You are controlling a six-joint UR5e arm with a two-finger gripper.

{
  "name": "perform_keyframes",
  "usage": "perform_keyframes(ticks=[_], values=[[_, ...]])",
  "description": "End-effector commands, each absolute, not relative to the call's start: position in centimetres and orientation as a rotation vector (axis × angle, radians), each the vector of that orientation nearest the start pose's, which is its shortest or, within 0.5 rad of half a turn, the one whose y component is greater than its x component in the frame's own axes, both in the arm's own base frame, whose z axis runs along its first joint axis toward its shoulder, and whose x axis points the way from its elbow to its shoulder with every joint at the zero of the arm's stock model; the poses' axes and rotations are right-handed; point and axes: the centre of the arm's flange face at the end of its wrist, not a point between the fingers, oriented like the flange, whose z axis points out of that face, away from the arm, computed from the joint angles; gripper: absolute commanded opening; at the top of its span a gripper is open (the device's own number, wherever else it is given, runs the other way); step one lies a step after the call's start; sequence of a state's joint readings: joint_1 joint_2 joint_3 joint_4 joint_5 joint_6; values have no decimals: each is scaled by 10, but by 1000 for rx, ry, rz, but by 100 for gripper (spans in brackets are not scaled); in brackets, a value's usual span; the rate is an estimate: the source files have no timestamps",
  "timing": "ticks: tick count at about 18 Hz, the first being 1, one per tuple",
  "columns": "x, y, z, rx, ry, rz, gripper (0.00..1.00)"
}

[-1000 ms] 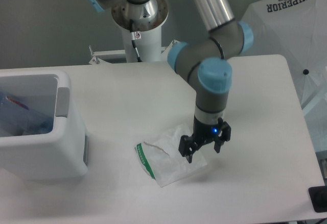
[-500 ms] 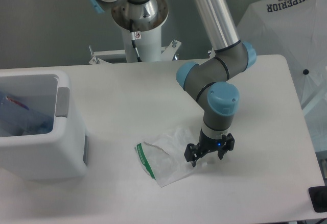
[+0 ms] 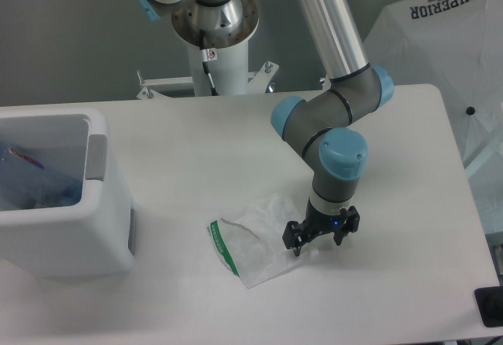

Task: Place the trash in the trash can
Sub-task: 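Lower the gripper and pinch the edge of the plastic bag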

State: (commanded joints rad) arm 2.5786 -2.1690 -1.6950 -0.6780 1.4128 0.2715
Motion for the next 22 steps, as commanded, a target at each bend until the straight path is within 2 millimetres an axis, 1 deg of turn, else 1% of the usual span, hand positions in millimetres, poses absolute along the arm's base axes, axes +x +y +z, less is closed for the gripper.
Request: perform_keyframes(ticks=[2,4,6,12,18,20,22], values=[[-467,472,173,-2727,-1024,-39,100],[-466,473,175,-2724,-1020,-37,100],[-461,477,172,-2734,-1008,-41,100],[-452,483,168,-2747,-994,-52,100],[-450,484,169,-2748,-987,-51,89],[-448,483,167,-2752,-987,-55,89],[-447,483,165,-2754,-988,-58,85]])
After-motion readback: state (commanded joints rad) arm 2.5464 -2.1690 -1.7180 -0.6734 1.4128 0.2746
